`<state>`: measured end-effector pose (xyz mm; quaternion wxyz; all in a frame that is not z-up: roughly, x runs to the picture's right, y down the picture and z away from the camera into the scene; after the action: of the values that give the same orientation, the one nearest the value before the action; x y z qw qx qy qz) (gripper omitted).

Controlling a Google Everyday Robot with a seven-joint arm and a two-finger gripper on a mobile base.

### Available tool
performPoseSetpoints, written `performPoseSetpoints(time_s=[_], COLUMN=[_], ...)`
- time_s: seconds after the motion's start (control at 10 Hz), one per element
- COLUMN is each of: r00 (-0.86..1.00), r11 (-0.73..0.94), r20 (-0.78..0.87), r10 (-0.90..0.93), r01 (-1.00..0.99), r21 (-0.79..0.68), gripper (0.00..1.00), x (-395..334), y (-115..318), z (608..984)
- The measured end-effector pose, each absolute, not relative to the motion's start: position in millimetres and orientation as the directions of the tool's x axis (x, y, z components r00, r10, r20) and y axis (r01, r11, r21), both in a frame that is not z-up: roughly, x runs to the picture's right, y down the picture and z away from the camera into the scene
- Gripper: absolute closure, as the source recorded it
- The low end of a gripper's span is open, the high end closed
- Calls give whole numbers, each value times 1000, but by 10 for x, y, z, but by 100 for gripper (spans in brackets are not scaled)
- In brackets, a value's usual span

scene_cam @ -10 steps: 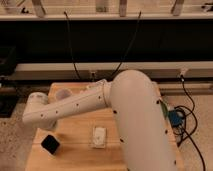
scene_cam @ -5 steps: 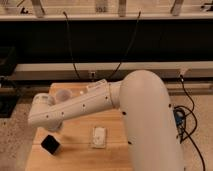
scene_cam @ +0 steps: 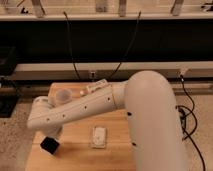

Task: Knock the eraser over

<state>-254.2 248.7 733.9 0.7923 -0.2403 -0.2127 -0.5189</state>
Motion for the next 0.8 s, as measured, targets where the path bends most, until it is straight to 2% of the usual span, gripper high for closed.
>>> performPoseSetpoints(time_s=[0.8], r00=[221], r11=[282], r20=[697], r10=[-682], r01=[959], r21=[-29], gripper=[98], x=[-3343], y=[2877], z=[6988])
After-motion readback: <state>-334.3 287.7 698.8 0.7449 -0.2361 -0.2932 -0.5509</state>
